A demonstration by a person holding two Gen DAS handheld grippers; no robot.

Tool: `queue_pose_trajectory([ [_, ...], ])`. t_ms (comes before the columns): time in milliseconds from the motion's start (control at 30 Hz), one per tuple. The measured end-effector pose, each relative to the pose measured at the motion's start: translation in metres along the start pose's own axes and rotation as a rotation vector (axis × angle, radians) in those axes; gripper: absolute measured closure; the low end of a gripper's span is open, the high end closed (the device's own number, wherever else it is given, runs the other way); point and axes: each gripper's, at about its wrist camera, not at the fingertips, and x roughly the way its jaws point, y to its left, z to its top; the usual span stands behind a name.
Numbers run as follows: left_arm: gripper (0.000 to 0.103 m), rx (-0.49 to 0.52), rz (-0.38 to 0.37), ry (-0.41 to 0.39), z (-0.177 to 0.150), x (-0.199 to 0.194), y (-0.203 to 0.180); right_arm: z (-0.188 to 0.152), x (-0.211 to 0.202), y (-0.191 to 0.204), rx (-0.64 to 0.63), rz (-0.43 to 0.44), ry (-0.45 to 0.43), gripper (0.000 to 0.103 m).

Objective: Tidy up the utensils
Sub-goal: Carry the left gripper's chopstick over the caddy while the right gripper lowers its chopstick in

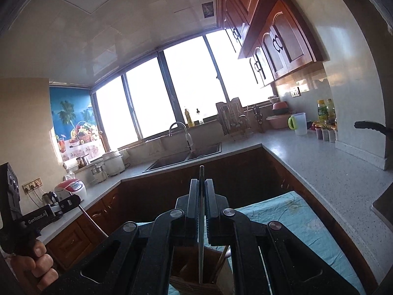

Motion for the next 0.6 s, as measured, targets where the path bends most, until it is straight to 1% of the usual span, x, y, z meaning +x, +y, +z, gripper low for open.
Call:
queue_pose_trajectory([
  [67, 0.099, -0.017, 0.006, 0.005, -0.005, 0.014, 0.003, -0.003, 0.007, 0.0, -0.008, -0.012, -0.012, 0.099],
  [200, 0.099, -0.037, 0.023, 0.03, -0.022, 0.034, 0.009, -0.015, 0.022, -0.003, -0.007, -0.02, 0.003, 0.099],
  [400, 0.099, -0.053, 0.046, 0.082, -0.056, 0.054, 0.021, -0.044, 0.037, -0.01, -0.007, -0.04, 0.014, 0.099],
  [600, 0.099, -0.035, 0.038, 0.139, -0.079, 0.063, 0.022, -0.072, 0.051, -0.016, -0.001, -0.049, 0.092, 0.099],
])
